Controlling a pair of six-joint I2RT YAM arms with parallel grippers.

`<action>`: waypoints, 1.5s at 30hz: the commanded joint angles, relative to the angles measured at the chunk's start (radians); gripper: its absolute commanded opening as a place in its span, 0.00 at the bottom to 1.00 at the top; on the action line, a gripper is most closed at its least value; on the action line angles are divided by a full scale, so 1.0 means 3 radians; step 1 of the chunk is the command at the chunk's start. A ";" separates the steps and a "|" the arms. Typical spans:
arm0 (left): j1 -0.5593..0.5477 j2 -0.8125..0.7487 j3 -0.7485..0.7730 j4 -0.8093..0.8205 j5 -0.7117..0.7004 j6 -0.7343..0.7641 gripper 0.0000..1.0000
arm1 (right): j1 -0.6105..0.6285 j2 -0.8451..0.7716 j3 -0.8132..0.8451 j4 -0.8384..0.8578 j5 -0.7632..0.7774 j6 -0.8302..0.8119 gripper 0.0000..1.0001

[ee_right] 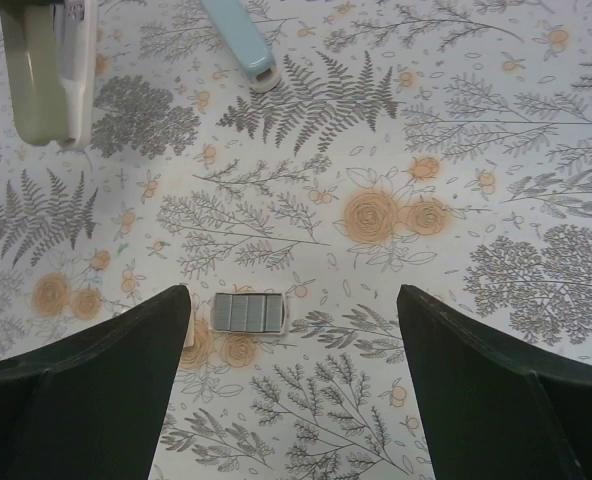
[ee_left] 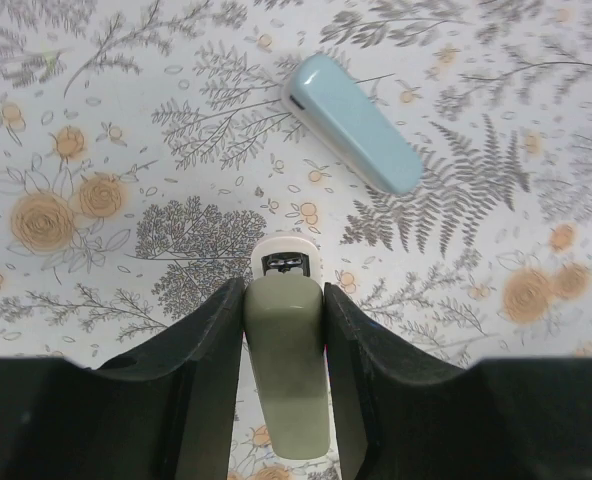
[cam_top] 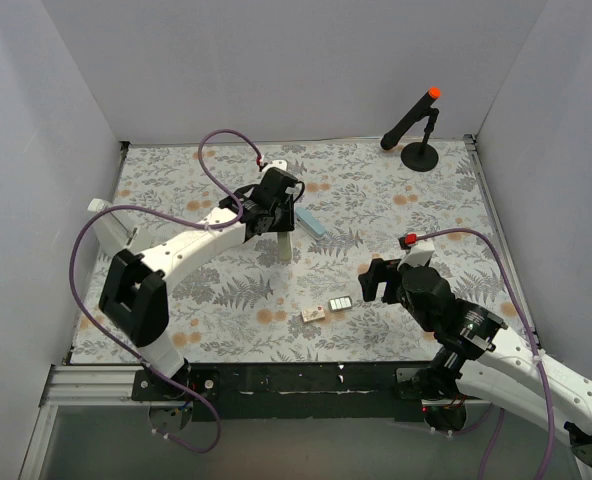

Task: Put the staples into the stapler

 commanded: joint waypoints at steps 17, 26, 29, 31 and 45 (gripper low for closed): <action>0.0008 -0.2408 -0.1650 0.1560 0.2640 0.2185 0.00 | -0.0050 0.0675 0.0516 0.1120 -0.1967 -0.1090 0.93; 0.0008 -0.2786 -0.1962 0.1697 0.3418 0.2313 0.00 | -0.0060 0.0793 0.0598 0.1458 -0.2847 -0.2207 0.96; 0.0008 -0.2837 -0.2039 0.1845 0.3495 0.2211 0.00 | -0.0075 0.0874 0.0705 0.1448 -0.3112 -0.2340 0.96; 0.0008 -0.2878 -0.2105 0.2014 0.3536 0.2109 0.00 | -0.0090 0.0926 0.0792 0.1427 -0.3251 -0.2366 0.95; 0.0008 -0.2965 -0.2223 0.2281 0.3730 0.1981 0.00 | -0.0305 0.1136 0.0935 0.1550 -0.3978 -0.2141 0.79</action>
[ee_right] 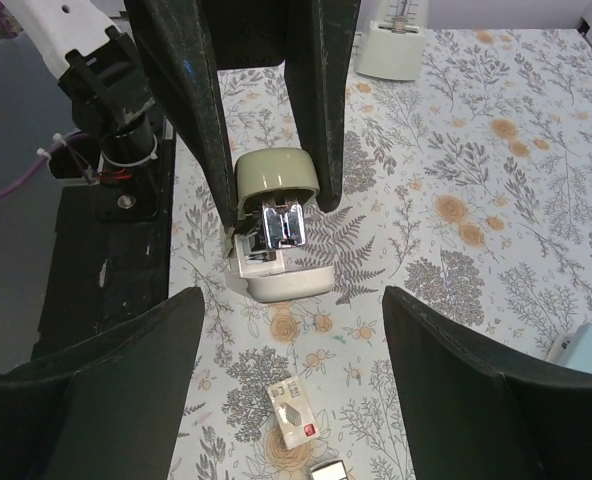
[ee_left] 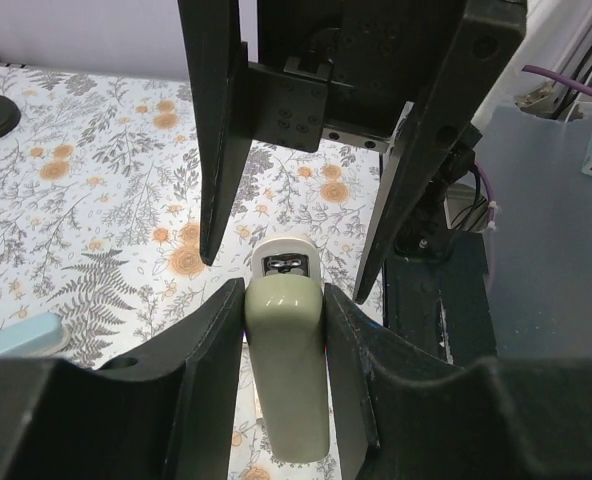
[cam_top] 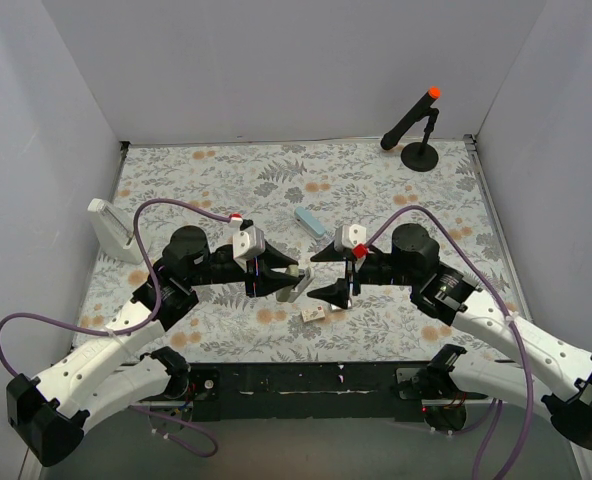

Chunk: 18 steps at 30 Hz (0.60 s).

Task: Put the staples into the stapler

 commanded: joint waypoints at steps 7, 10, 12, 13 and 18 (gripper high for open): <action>-0.0003 -0.0073 0.0017 0.0208 0.0205 -0.0073 0.00 | -0.0148 0.0045 0.0151 0.0319 -0.0499 0.0277 0.71; -0.0003 -0.0073 0.0012 0.0208 0.0194 -0.0078 0.00 | -0.0163 0.0065 0.0166 0.0360 -0.0560 0.0334 0.69; -0.0003 -0.0067 0.0017 0.0208 0.0215 -0.0078 0.00 | -0.0174 0.0070 0.0161 0.0386 -0.0576 0.0359 0.67; -0.0003 -0.0067 0.0017 0.0208 0.0215 -0.0078 0.00 | -0.0174 0.0081 0.0161 0.0391 -0.0571 0.0369 0.66; -0.0003 -0.0073 0.0012 0.0223 0.0255 -0.0093 0.00 | -0.0184 0.0121 0.0171 0.0432 -0.0632 0.0420 0.63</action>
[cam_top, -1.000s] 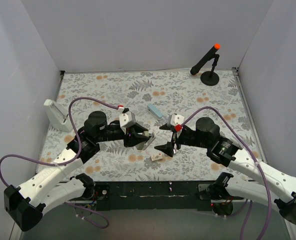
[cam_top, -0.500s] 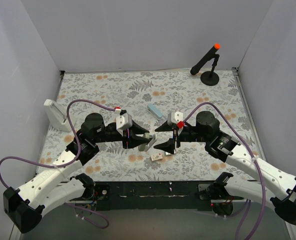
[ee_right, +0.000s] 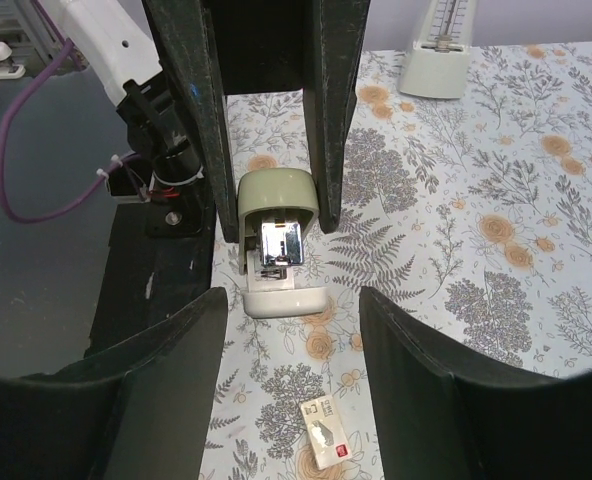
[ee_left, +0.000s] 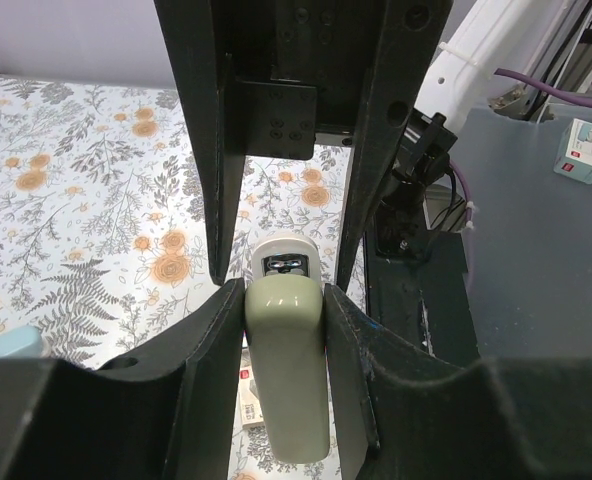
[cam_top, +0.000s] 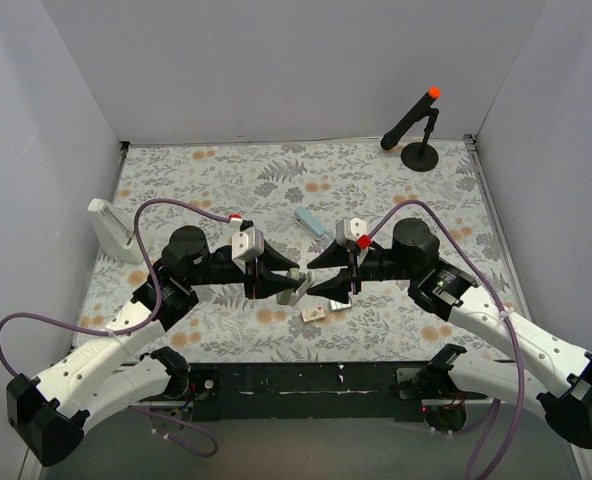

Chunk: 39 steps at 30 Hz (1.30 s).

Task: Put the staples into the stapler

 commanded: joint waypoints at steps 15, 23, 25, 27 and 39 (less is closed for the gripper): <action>0.0013 -0.0159 -0.0058 0.0299 0.0032 -0.0106 0.00 | -0.0130 -0.0013 0.0091 0.0362 -0.0237 0.0246 0.21; 0.0472 -0.0328 -0.0380 0.1243 -0.0076 -0.0958 0.00 | -0.0410 -0.0187 -0.0144 0.0760 -0.0400 0.0690 0.01; 0.0635 -0.0323 -0.0492 0.1469 -0.0101 -0.1200 0.00 | -0.0487 -0.0248 -0.0195 0.0934 -0.0406 0.0803 0.01; 0.0738 -0.0323 -0.0589 0.1761 -0.0178 -0.1507 0.00 | -0.0600 -0.0310 -0.0277 0.1046 -0.0421 0.0961 0.01; 0.0954 -0.0803 -0.1096 0.2176 -0.1818 -0.2908 0.00 | -0.0902 -0.0724 -0.1059 0.2503 0.0310 0.2197 0.01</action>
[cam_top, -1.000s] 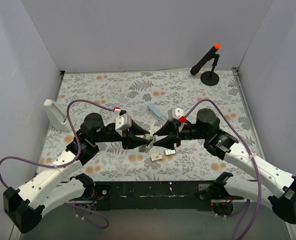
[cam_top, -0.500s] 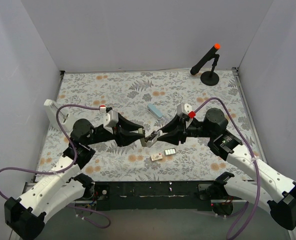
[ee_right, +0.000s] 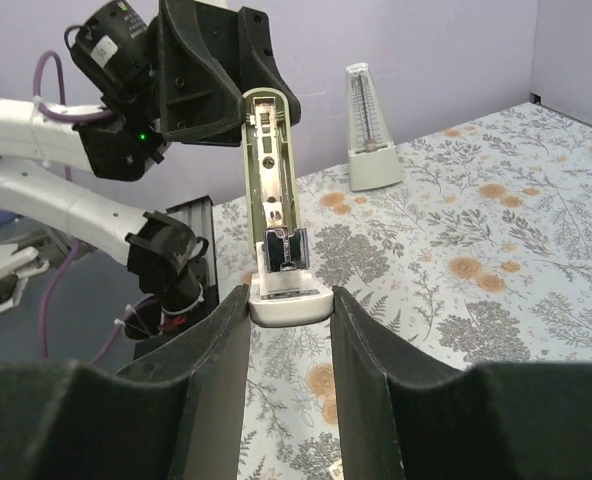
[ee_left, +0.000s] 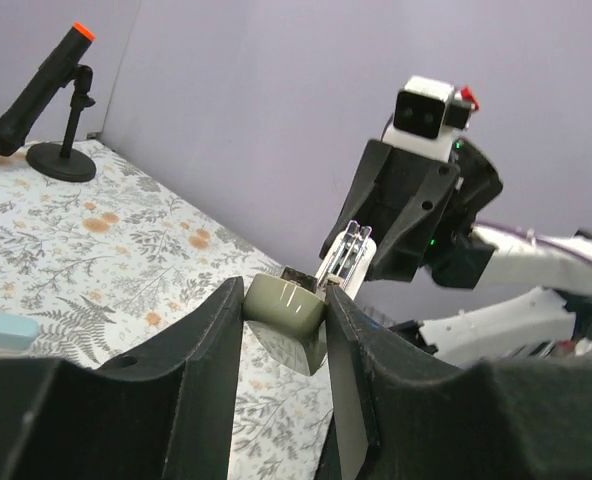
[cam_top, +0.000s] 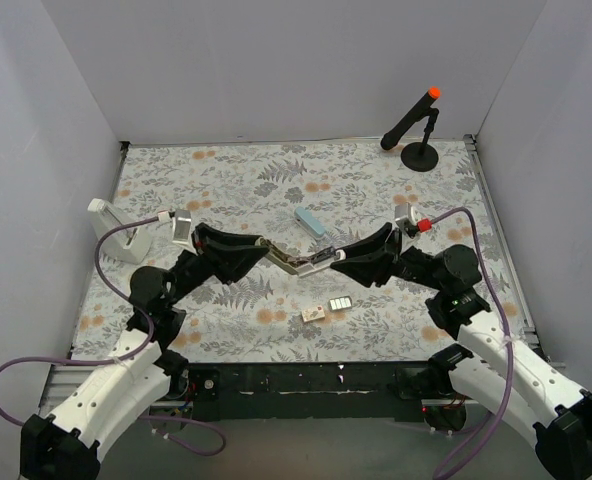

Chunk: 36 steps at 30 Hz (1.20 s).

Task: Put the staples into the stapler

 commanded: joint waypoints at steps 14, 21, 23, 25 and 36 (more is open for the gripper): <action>0.0066 -0.0565 -0.0413 0.0042 -0.1658 -0.1577 0.00 | -0.0036 -0.0465 -0.0732 0.1464 0.0784 0.0833 0.01; 0.0066 -0.0269 0.0460 -0.0908 -0.0994 -0.0088 0.48 | -0.0041 -0.0388 -0.0436 0.0723 0.0559 0.0302 0.01; 0.0066 -0.0095 0.0874 -0.1292 -0.0514 0.0364 0.74 | -0.0041 -0.0358 -0.0364 0.0519 0.0421 0.0189 0.01; 0.0061 0.0048 0.1156 -0.1710 -0.0075 0.0915 0.88 | -0.0041 -0.0327 -0.0292 0.0436 0.0299 0.0056 0.01; -0.0061 0.0596 0.1751 -0.2684 0.1088 0.2671 0.98 | -0.0041 -0.0087 -0.0129 0.0436 -0.0182 -0.0231 0.01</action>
